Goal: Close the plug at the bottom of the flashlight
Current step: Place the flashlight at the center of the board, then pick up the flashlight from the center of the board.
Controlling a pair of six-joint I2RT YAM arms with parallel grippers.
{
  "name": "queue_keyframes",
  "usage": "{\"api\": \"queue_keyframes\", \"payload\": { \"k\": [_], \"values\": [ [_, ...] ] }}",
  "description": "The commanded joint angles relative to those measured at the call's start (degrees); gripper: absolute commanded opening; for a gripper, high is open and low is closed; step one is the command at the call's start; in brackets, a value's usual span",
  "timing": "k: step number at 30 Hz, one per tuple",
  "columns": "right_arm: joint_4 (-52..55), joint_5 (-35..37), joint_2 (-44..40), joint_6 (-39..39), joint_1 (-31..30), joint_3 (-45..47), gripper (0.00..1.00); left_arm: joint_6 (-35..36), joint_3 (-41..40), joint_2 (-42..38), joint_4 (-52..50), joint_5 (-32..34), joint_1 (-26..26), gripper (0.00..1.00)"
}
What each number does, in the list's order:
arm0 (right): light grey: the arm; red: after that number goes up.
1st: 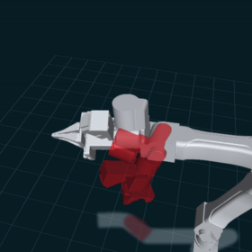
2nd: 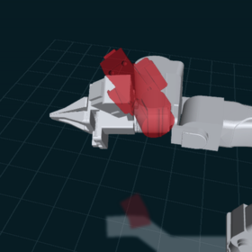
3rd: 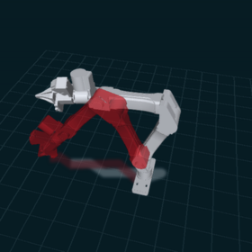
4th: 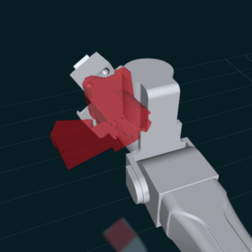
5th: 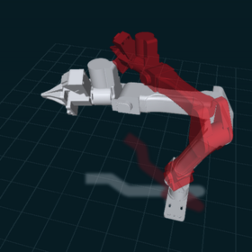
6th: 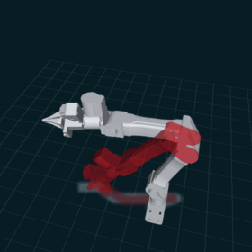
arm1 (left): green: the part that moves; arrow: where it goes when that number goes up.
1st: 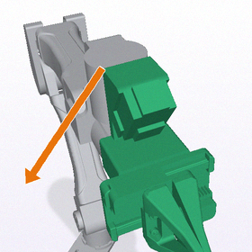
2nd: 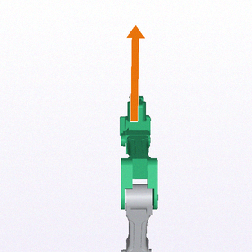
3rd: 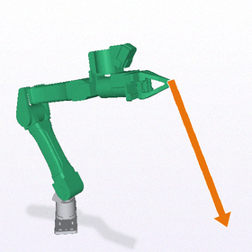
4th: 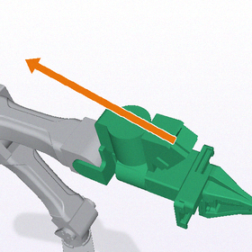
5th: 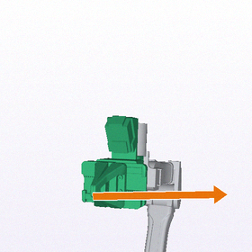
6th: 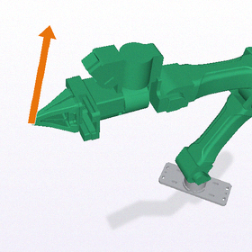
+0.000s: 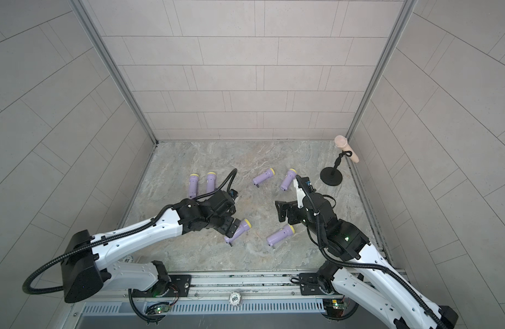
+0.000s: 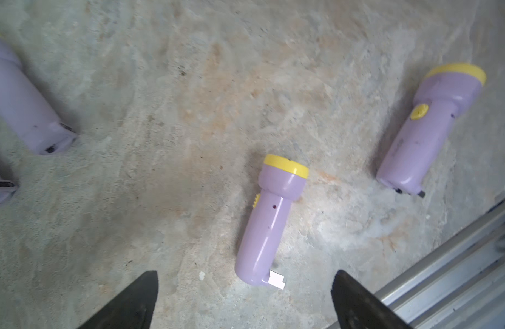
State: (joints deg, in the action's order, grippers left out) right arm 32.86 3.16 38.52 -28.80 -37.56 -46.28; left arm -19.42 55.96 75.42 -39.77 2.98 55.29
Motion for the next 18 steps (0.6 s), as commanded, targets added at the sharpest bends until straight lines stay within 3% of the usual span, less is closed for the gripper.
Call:
{"api": "queue_keyframes", "payload": {
  "k": [1,18],
  "values": [
    [0.79,1.32,-0.97,-1.09,0.11,-0.52,1.00,-0.37,-1.34,1.67,-1.27,1.15,1.90,1.00],
    [-0.67,0.54,-1.52,-2.18,0.07,2.29,1.00,-5.55,-3.11,9.63,2.66,-0.58,3.42,0.95]
  ]
}}
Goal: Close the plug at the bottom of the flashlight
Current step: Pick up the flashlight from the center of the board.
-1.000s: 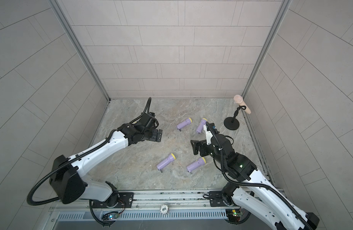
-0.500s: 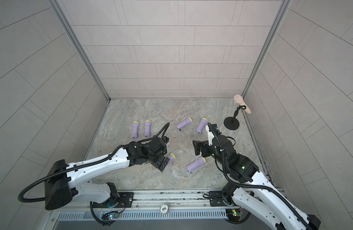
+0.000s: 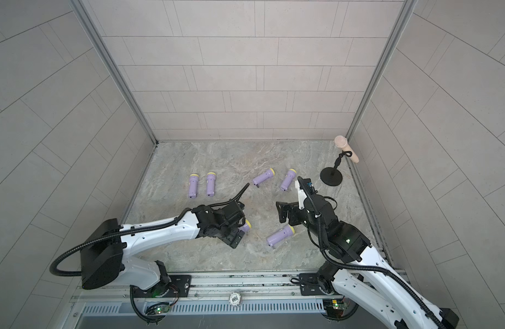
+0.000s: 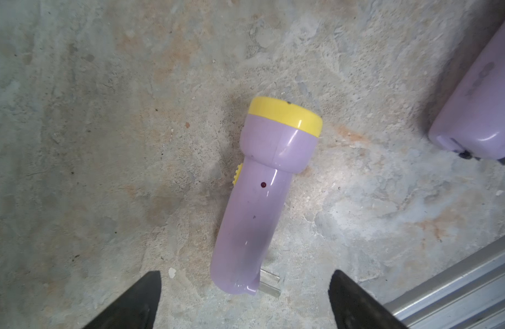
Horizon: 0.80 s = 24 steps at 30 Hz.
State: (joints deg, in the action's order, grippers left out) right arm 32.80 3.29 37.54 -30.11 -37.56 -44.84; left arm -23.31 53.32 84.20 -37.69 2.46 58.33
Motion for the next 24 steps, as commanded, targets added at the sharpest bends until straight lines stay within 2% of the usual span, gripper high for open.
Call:
{"api": "queue_keyframes", "payload": {
  "k": [1,11,24],
  "values": [
    [-0.79,0.31,-0.55,-0.94,0.12,1.00,1.00,-1.82,-0.45,1.34,0.77,-0.25,0.49,0.95],
    [-1.86,-0.39,-0.06,-1.53,0.07,2.10,1.00,-1.83,0.82,6.35,1.44,0.18,0.56,0.90],
    [-2.66,-0.92,0.50,-1.88,0.07,2.61,1.00,-2.53,0.58,8.81,3.50,0.73,0.47,0.85]
  ]
}}
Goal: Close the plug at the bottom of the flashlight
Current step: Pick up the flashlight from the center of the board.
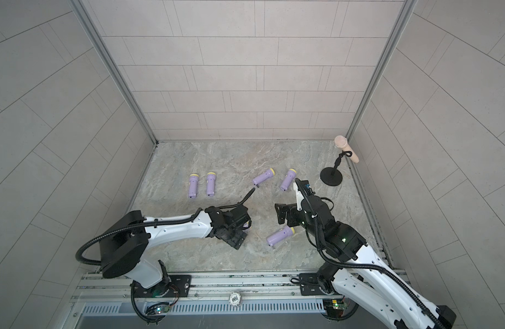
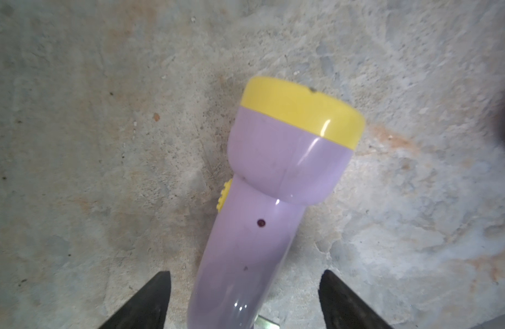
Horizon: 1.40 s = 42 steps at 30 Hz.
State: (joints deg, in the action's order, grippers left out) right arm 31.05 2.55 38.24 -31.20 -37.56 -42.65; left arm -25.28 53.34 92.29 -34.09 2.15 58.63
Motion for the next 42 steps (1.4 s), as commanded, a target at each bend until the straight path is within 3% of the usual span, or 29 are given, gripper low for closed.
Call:
{"api": "queue_keyframes", "payload": {
  "k": [1,42],
  "values": [
    [-0.97,-0.17,-0.19,-0.84,0.08,0.47,1.00,-0.56,0.54,0.90,-0.06,1.08,0.16,0.85],
    [-2.75,-1.28,2.28,-1.05,0.11,0.49,1.00,1.11,1.85,5.20,-0.50,2.68,-1.93,0.65]
  ]
}}
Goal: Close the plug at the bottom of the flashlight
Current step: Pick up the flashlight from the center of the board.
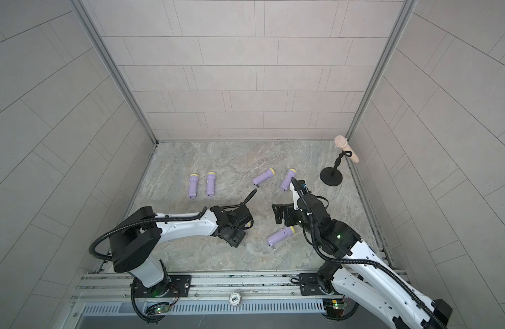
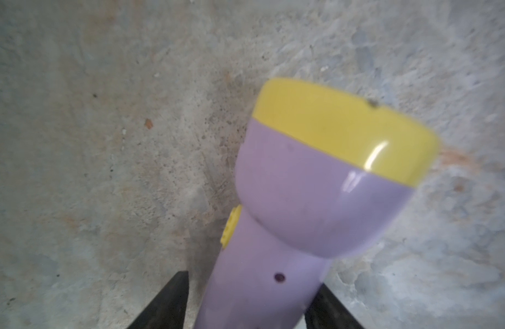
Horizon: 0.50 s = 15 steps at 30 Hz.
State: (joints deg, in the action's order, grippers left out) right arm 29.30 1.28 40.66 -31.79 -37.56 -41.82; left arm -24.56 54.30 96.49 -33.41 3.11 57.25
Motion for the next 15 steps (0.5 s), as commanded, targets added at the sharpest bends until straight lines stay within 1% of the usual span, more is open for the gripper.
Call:
{"api": "queue_keyframes", "payload": {
  "k": [1,15],
  "values": [
    [-1.12,-0.05,-0.06,-0.40,0.10,-0.33,1.00,0.47,0.87,1.04,-1.22,1.65,-0.65,0.65],
    [-1.44,-0.23,0.47,-0.63,0.11,0.21,1.00,0.12,0.70,2.36,-0.70,0.95,-0.65,0.57]
  ]
}}
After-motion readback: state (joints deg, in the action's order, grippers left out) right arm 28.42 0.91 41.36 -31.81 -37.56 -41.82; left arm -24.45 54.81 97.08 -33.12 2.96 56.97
